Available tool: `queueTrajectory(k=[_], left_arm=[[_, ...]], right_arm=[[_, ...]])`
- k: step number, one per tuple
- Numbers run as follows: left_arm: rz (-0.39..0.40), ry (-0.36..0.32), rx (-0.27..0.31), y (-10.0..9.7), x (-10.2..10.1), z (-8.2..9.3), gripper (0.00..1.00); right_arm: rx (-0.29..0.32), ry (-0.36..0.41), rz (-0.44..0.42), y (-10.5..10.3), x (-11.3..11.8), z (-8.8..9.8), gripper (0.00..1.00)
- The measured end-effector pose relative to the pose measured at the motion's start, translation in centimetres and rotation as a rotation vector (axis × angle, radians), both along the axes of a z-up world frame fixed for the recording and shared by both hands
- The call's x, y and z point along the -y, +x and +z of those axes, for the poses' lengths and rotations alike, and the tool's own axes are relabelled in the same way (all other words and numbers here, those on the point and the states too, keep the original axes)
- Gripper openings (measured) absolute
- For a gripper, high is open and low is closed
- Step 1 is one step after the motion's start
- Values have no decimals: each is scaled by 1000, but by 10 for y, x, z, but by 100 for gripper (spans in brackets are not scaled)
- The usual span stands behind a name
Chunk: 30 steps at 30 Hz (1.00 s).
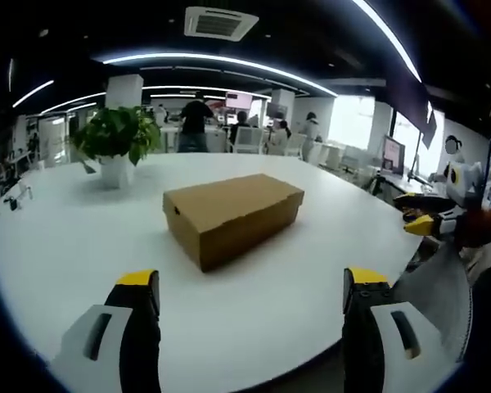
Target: Operate the shoe box by opening the lid, removing the specified soft item, and placing it in the target area until the item is outside and the box remains undamaged.
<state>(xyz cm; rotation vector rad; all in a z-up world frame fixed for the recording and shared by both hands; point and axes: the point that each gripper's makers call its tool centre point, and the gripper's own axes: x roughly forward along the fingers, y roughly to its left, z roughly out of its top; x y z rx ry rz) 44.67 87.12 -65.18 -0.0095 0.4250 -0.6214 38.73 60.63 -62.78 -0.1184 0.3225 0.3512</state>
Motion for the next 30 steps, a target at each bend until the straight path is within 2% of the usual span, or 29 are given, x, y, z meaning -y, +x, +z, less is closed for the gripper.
queueTrajectory(k=[5,12,21,27,30], left_arm=[[4,1,32,33,-2,13,95],[-9,6,41,74,2,17,94],[-27,23,8,109,12,0,93],[-29,13,-44,124,21,-13,92],[-39,14,-47,131,27,-14,92]], right_arm=[[7,-13,11,40,4,6,68],[-15,-15,-2,91,15,-3,67],[-64,6,-14,142,16,-25,66],[-80,20,-16,165,9,-35,66],[-88,26,-11,174,4,-39,66]])
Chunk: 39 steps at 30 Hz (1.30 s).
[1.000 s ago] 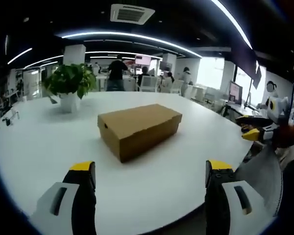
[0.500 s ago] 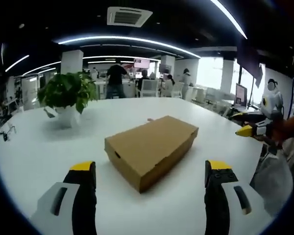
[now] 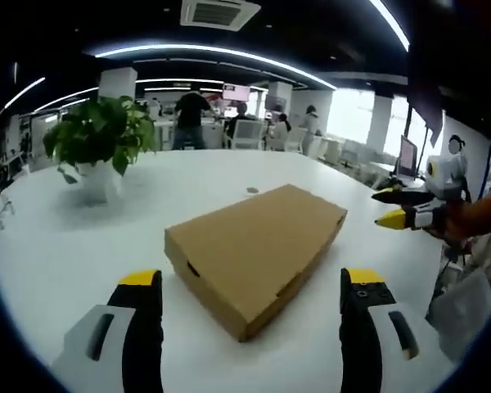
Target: Operate the shoe box by opening the lid, removing the specified soft item, and placing it in the target area until the item is outside and the box remains undamaged.
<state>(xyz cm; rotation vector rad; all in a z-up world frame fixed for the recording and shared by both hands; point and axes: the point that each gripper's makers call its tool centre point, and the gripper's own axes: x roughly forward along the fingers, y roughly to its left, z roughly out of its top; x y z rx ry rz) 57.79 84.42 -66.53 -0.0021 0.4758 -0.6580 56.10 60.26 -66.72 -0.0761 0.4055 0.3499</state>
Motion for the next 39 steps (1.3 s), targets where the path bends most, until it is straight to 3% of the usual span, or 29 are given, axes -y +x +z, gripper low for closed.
queueTrajectory(k=[11,18,25,30,33,34,39], left_arm=[[3,-21,-40,31,16,-18,90],[58,-31,-114,49,17,-38,87],[92,-12,-171,50,20,-57,86],[151,-86,-219,49,17,-62,84],[199,-161,-299,47,19,-66,80],[201,-154,-283,49,18,-66,80],[277,-202,-310,54,12,-63,73]], right_arm=[[-38,47,-6,31,-4,-20,65],[-67,74,-2,57,-11,-29,62],[-116,106,20,65,-23,-40,60],[-130,132,1,68,-20,-42,61],[-164,172,-4,68,-19,-46,60],[-171,183,-6,69,-18,-47,59],[-207,227,-21,64,-14,-46,48]])
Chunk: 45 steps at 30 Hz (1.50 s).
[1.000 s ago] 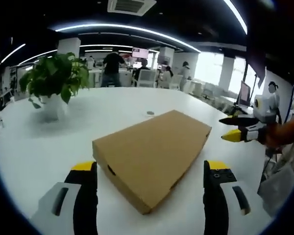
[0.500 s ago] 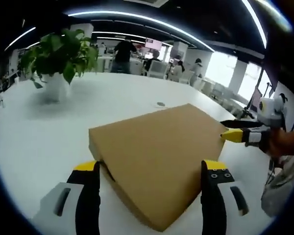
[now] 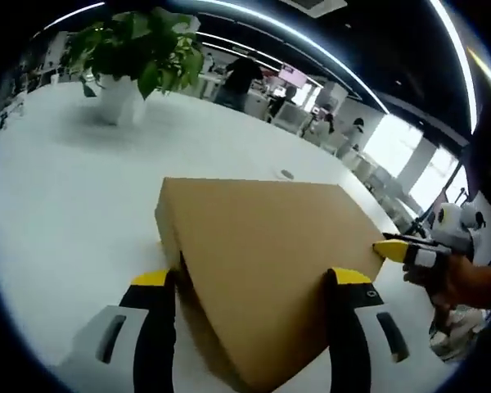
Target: Operate the shoe box by opening the lid, removing the specified soft item, and placing it in the target area until the item is outside and the box remains undamaged.
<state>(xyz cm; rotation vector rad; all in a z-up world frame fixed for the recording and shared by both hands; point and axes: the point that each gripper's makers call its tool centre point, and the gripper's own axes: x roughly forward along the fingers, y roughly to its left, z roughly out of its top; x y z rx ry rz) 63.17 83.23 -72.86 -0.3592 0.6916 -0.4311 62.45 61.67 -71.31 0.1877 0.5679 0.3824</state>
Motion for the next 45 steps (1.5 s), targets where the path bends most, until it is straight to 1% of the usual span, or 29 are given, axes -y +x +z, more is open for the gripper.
queueTrajectory(k=[1,7,12,16,20,22,24,32,37,40,45], left_arm=[[14,-8,-3,1,-2,0,71],[8,6,9,-2,-1,3,71],[13,6,15,-10,-4,3,70],[11,12,13,-17,-8,4,71],[1,14,25,-31,-14,4,71],[-5,14,27,-39,-17,4,71],[-7,12,31,-47,-20,4,71],[-29,21,23,-71,-31,3,72],[-51,24,21,-93,-39,3,72],[-63,22,25,-103,-43,3,72],[-83,26,18,-113,-50,1,72]], right_arm=[[0,0,2,-4,-2,1,48],[1,3,-18,-17,-7,4,46],[-7,2,-23,-28,-12,5,46],[-14,6,-15,-44,-19,5,45],[-28,6,-13,-61,-24,4,44],[-37,11,-17,-76,-28,3,44],[-38,13,-13,-84,-30,3,43],[-53,19,-15,-120,-41,1,42],[-69,19,-14,-143,-49,-1,42],[-73,17,-18,-157,-54,-1,42],[-89,10,-30,-181,-64,-2,42]])
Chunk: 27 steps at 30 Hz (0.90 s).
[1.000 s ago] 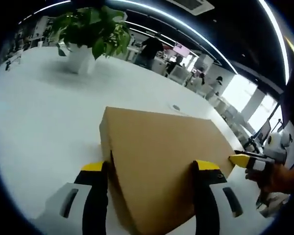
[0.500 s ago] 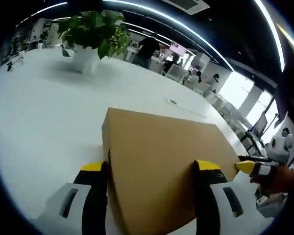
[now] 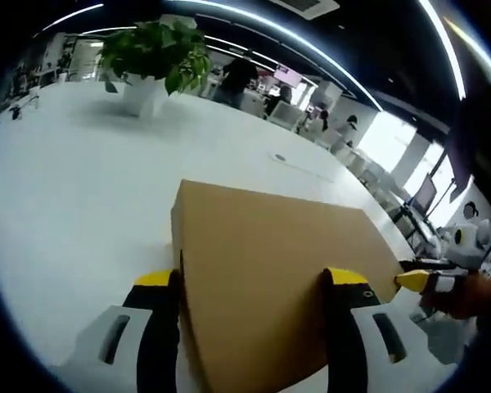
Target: Operate the shoe box by opening the lid, removing the specified soft item, and placing it in the target area until the item is outside and the box remains undamaged.
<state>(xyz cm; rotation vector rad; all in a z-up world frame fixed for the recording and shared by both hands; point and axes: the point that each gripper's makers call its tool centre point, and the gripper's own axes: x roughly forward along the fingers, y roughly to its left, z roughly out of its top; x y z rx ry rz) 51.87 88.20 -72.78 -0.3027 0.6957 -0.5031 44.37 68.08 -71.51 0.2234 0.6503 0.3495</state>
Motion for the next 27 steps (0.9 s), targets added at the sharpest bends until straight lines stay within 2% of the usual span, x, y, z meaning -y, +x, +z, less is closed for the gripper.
queueTrajectory(k=[7,13,21,22,24,26,27], left_arm=[[-42,3,-3,-8,-3,-1,72],[-86,6,-10,-13,-7,-3,73],[-109,5,-18,-17,-13,-3,74],[-109,-4,-27,-17,-14,-2,76],[-88,-59,-42,-18,-15,6,79],[-121,-66,42,-16,-18,23,80],[-149,-55,71,-20,-19,28,81]], right_arm=[[-12,0,-37,-27,-8,0,41],[-13,-1,-74,-38,-14,0,41],[14,-3,-106,-36,-15,2,45],[52,5,-98,-32,-16,10,45],[76,10,-91,-30,-13,21,49],[103,4,-59,-29,-10,29,52],[107,-22,-6,-30,-9,31,51]])
